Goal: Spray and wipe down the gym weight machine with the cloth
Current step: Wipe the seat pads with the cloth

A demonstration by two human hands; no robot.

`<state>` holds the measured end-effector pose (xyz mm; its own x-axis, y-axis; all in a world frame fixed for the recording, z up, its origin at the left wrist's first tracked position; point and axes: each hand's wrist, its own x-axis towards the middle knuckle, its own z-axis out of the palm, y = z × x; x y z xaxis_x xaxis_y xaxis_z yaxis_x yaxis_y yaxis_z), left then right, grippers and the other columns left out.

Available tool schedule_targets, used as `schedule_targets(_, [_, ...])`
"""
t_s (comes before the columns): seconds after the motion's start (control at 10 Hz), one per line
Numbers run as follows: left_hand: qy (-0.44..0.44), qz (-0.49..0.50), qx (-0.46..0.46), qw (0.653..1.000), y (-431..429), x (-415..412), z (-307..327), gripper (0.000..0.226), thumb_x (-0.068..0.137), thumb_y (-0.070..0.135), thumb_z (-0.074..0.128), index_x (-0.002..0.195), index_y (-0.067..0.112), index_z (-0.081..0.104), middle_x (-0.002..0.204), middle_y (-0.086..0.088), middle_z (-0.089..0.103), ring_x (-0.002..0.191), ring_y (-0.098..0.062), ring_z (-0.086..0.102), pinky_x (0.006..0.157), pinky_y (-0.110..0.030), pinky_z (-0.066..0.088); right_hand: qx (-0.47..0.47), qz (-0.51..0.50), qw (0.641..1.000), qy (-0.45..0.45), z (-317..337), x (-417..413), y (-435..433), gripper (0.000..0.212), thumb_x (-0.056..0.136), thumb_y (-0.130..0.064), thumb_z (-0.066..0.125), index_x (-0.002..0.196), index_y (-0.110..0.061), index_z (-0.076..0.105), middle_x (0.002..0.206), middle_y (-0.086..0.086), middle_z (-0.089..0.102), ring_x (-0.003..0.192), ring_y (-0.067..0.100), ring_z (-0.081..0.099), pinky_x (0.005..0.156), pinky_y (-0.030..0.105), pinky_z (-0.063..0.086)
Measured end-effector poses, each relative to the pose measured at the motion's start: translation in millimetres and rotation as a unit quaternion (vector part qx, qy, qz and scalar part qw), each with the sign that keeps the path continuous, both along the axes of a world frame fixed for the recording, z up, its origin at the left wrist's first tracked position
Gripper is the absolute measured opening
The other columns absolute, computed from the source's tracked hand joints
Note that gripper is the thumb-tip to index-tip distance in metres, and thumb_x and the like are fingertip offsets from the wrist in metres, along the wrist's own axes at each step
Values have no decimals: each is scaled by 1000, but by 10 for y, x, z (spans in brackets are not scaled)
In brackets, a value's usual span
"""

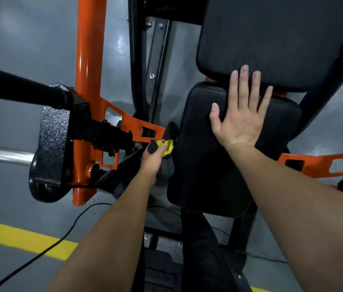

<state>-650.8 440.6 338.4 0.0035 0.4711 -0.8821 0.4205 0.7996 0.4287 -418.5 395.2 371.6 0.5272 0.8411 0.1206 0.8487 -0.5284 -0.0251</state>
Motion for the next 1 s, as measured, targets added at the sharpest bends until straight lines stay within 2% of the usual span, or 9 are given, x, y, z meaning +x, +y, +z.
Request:
schedule_targets(0.1, [24, 14, -89, 996, -118, -238, -185, 67, 63, 63, 76, 122, 32, 68, 122, -4, 72, 108, -31, 69, 95, -57, 56, 5, 1, 1000, -2, -12, -2, -8, 74, 104, -51, 30, 164, -13, 13, 171, 9, 15, 157, 33, 13, 126, 60, 10])
schedule_targets(0.2, [6, -83, -65, 994, 58, -50, 20, 28, 89, 41, 74, 113, 28, 68, 112, -2, 74, 103, -24, 69, 96, -47, 56, 13, 0, 1000, -6, -4, -9, 0, 73, 103, -50, 32, 164, -13, 15, 170, 9, 17, 157, 33, 14, 125, 60, 11])
schedule_targets(0.4, [-63, -131, 147, 978, 636, 613, 211, 3, 92, 18, 72, 92, 18, 69, 91, -4, 70, 85, -18, 64, 81, -34, 53, 20, -2, 1000, -14, 2, 2, -7, 73, 103, -50, 34, 164, -13, 18, 170, 8, 18, 157, 32, 15, 125, 59, 12])
schedule_targets(0.5, [-105, -99, 207, 968, 946, 928, 366, 10, 87, 25, 78, 87, 22, 68, 85, 2, 71, 83, -13, 68, 80, -29, 56, 19, 0, 1000, -15, 5, -2, -3, 73, 102, -50, 34, 164, -14, 19, 170, 8, 18, 157, 32, 15, 125, 59, 12])
schedule_targets(0.6, [-141, -83, 226, 960, 953, 1019, 425, 21, 88, 36, 79, 94, 18, 70, 95, 0, 75, 95, -15, 72, 90, -34, 58, 21, 1, 1000, -12, 12, -5, -8, 73, 102, -50, 35, 164, -14, 19, 170, 8, 19, 157, 32, 16, 125, 58, 12])
schedule_targets(0.7, [-132, -90, 185, 970, 639, 799, 347, 36, 93, 52, 68, 109, 20, 71, 106, 2, 76, 104, -13, 71, 100, -39, 54, 21, -1, 1000, -12, 27, -3, -7, 73, 102, -49, 35, 163, -13, 20, 170, 9, 20, 157, 32, 17, 125, 59, 13])
schedule_targets(0.8, [-58, -149, 101, 982, 319, 415, 260, 35, 99, 55, 58, 120, 29, 67, 112, 14, 70, 110, -8, 64, 100, -30, 48, 10, 0, 1000, -13, 43, -17, -1, 74, 102, -50, 34, 163, -13, 19, 170, 8, 19, 157, 32, 16, 125, 59, 13])
schedule_targets(0.9, [15, -190, 60, 980, 79, 114, 154, 22, 98, 52, 57, 110, 34, 63, 105, 14, 67, 107, -14, 62, 98, -34, 47, 11, 1, 1000, -11, 39, -20, -1, 74, 101, -49, 34, 163, -13, 19, 170, 9, 19, 157, 32, 16, 125, 59, 13])
schedule_targets(1.0, [42, -141, 144, 979, -3, 135, 203, 14, 91, 44, 63, 96, 31, 64, 97, 8, 70, 99, -17, 66, 95, -39, 52, 10, -1, 1000, -13, 38, -13, -9, 74, 101, -49, 34, 163, -13, 19, 170, 9, 19, 157, 32, 16, 125, 59, 13])
